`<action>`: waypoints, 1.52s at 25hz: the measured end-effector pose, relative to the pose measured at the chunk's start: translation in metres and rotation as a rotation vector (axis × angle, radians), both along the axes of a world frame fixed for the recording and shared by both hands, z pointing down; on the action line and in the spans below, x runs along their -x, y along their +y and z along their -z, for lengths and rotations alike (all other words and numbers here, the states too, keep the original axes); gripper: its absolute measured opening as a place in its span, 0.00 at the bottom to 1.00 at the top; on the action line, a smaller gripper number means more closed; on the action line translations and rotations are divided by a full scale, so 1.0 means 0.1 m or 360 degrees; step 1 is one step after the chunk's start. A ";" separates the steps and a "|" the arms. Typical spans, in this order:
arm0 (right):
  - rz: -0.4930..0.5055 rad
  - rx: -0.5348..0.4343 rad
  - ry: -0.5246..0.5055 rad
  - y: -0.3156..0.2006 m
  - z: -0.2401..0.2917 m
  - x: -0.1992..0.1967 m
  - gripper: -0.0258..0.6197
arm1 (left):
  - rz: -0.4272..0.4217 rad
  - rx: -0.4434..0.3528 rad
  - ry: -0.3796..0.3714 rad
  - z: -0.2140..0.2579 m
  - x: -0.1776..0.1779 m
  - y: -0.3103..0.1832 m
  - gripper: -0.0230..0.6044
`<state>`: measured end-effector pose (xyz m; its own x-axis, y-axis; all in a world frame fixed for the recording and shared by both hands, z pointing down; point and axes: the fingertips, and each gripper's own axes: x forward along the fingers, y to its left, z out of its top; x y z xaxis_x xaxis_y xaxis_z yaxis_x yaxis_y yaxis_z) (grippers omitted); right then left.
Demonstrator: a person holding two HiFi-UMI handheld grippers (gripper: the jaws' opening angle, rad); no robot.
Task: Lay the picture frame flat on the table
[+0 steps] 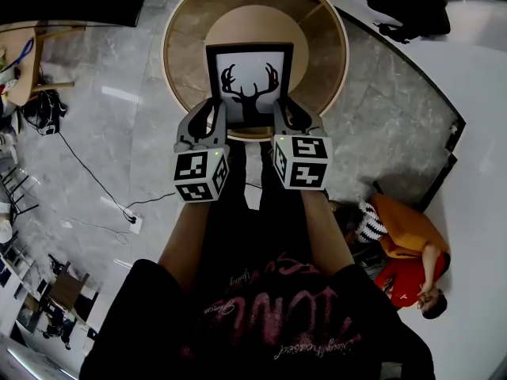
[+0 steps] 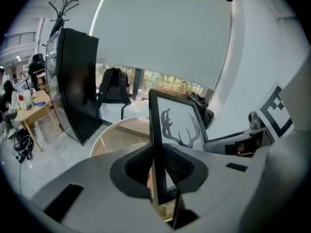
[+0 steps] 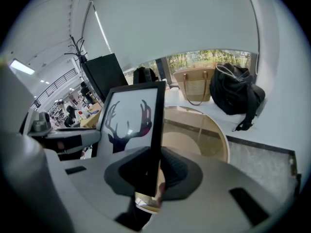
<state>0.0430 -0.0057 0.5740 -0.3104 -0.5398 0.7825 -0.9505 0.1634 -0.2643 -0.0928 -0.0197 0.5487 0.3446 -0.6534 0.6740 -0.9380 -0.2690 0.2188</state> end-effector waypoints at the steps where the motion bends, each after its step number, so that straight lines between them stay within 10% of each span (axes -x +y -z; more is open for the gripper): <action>1: 0.0004 0.0006 -0.0001 0.02 -0.03 0.00 0.16 | 0.0004 0.0006 -0.0002 -0.03 0.00 0.02 0.15; 38: 0.0066 0.0312 -0.0008 0.69 -1.22 0.13 0.16 | 0.0058 0.0342 -0.0022 -1.26 0.13 0.68 0.15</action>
<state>0.0304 0.0633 0.6962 -0.3335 -0.3639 0.8697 -0.9426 0.1475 -0.2997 -0.1055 0.0487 0.6746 0.3131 -0.5060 0.8037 -0.9495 -0.1836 0.2543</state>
